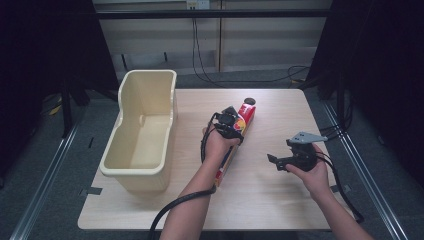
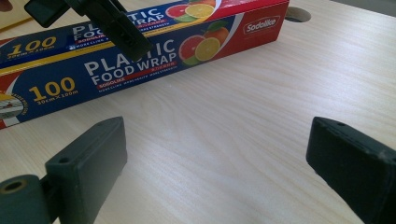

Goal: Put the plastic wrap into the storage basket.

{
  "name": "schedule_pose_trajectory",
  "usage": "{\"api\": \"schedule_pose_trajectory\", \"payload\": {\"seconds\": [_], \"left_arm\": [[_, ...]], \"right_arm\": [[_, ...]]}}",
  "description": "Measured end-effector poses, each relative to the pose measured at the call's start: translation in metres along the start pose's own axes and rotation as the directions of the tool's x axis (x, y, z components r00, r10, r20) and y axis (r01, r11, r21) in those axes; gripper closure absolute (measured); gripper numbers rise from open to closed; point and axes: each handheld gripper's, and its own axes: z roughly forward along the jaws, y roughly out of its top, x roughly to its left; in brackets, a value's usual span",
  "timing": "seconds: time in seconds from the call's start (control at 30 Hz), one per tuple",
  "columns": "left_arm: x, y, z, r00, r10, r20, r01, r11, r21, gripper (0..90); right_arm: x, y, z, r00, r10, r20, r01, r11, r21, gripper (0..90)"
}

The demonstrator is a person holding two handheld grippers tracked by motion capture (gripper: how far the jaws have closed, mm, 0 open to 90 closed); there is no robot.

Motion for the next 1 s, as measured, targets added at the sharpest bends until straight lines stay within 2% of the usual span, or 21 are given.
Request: {"api": "schedule_pose_trajectory", "payload": {"seconds": [0.3,0.37,0.53,0.57,0.6,0.67,0.8,0.9,1.0], "left_arm": [[0.0,0.006,0.004,0.9999,0.008,-0.012,-0.007,0.999,0.043,36.1],[0.0,0.006,0.004,0.9999,0.012,-0.012,-0.011,0.9991,0.04,36.8],[-0.003,0.008,0.001,0.9994,-0.004,-0.034,0.006,0.9984,0.056,40.1],[-0.003,0.008,0.0,0.9993,0.008,-0.036,-0.005,0.9973,0.073,40.3],[-0.003,0.009,0.0,0.9994,0.026,-0.024,-0.024,0.9962,0.084,40.6],[-0.004,0.008,-0.001,0.9999,0.011,-0.011,-0.01,0.9954,0.095,40.8],[-0.007,0.009,-0.008,0.9994,0.026,0.021,-0.029,0.9923,0.12,41.0],[-0.007,0.011,-0.016,0.9992,0.001,0.04,-0.006,0.99,0.141,41.1],[-0.008,0.013,-0.022,0.9989,-0.003,0.047,-0.004,0.988,0.155,41.2]], "right_arm": [[0.0,-0.001,0.001,1.0,0.002,-0.007,-0.002,1.0,0.003,5.3],[0.0,-0.001,0.001,1.0,0.0,-0.008,0.0,1.0,0.003,5.3],[0.0,-0.001,0.001,1.0,-0.001,-0.007,0.001,1.0,0.004,5.4],[0.0,-0.001,0.0,1.0,0.0,-0.009,0.0,1.0,0.002,5.4],[0.0,-0.001,0.0,0.9999,0.002,-0.013,-0.002,1.0,0.003,5.4],[-0.001,-0.001,0.0,1.0,0.002,-0.009,-0.002,1.0,-0.001,5.4],[-0.001,-0.001,0.0,0.9999,0.004,-0.013,-0.004,1.0,0.0,5.4],[-0.001,-0.001,-0.001,0.9999,0.012,-0.011,-0.012,1.0,0.0,5.4],[-0.001,-0.001,0.0,0.9999,0.006,-0.013,-0.006,1.0,-0.004,5.4]]}}
